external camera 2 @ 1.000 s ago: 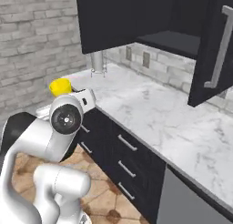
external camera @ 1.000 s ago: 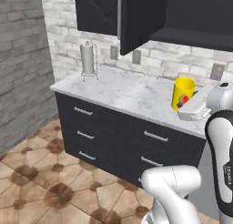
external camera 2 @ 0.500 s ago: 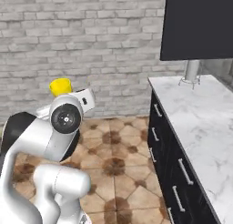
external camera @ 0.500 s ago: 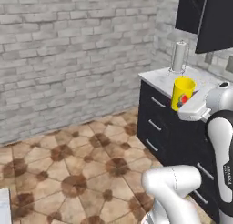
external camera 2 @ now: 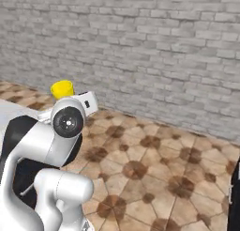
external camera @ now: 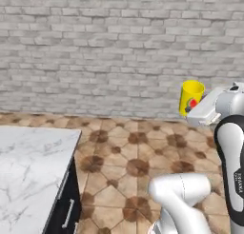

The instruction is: Open the cabinet directly in front. Then move the beer and the cup to the dining counter with the candle on it.

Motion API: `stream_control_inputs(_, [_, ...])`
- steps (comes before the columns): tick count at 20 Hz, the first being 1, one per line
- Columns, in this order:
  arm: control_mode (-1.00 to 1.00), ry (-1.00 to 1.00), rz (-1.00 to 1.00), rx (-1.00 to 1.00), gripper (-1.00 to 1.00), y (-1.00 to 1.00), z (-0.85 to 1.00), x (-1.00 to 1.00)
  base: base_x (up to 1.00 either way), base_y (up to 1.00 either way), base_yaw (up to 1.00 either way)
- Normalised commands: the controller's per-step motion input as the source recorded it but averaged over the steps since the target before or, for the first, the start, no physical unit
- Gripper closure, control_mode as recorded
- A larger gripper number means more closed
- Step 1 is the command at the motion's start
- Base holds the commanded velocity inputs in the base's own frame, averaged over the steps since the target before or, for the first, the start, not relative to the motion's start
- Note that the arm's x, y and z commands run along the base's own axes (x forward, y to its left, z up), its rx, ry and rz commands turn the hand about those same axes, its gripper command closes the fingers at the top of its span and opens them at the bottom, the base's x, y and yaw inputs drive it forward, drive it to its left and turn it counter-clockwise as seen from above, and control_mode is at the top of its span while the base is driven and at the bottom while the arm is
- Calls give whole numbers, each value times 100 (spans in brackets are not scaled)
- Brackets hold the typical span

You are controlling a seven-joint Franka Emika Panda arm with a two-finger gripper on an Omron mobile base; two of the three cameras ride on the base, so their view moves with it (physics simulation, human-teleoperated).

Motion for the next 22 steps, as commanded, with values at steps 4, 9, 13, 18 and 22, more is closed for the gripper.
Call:
stream_control_inputs(4, [100, 0, 0, 0, 100, 0, 0, 0, -66, -16, 85])
stream_control_inputs(9, [100, 0, 0, 0, 100, 0, 0, 0, -83, -18, 79])
stream_control_inputs(13, [100, 0, 0, 0, 100, 0, 0, 0, -85, -2, 78])
stream_control_inputs(18, [100, 0, 0, 0, 100, 0, 0, 0, -81, 41, 62])
stream_control_inputs(22, [100, 0, 0, 0, 100, 0, 0, 0, -30, 95, 32])
